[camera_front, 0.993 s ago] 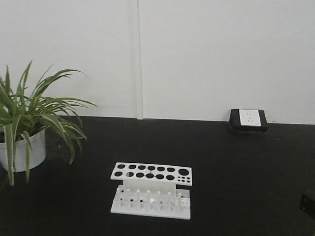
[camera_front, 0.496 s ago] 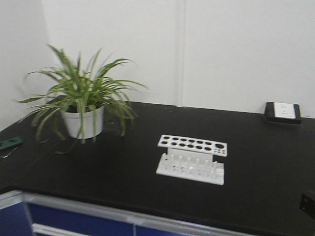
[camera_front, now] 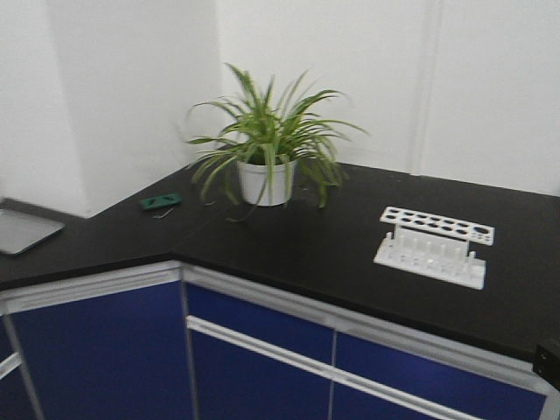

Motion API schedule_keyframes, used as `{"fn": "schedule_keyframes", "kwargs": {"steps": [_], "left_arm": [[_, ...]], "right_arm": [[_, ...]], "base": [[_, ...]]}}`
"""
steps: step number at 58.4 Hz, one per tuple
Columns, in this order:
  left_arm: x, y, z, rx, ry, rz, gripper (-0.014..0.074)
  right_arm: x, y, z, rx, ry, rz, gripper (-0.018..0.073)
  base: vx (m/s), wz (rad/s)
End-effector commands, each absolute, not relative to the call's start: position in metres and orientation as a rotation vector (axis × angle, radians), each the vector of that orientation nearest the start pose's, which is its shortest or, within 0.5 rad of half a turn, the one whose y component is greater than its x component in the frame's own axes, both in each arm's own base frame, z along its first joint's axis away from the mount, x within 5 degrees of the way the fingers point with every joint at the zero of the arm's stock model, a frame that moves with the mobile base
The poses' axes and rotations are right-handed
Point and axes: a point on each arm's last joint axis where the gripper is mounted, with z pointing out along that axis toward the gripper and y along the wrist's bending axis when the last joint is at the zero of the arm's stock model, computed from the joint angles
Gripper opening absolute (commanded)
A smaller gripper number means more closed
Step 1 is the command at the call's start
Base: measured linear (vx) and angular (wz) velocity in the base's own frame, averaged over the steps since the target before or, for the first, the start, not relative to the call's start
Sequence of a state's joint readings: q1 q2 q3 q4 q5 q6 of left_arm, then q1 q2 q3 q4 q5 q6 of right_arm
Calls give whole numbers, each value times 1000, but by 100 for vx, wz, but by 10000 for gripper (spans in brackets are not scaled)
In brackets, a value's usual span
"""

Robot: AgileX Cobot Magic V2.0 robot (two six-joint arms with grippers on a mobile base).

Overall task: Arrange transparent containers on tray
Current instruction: 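Drive the base to the counter with the yellow tray, holding both tubes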

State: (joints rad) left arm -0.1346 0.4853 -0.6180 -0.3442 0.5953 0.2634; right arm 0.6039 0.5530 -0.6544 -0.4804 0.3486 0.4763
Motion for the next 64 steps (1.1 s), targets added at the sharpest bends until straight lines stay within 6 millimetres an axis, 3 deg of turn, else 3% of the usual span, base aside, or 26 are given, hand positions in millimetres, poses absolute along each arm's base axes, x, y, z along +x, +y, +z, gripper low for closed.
{"fn": "schedule_keyframes", "kwargs": {"steps": [1,64], "left_arm": [[90,-29,352,199,1801,-305,2],[90,-29,352,199,1801,-305,2]], "right_arm": [[98,53,377,-392,1563,352,-13],[98,53,377,-392,1560,353,-13]], "base": [[-36,41],[-29,48]]}}
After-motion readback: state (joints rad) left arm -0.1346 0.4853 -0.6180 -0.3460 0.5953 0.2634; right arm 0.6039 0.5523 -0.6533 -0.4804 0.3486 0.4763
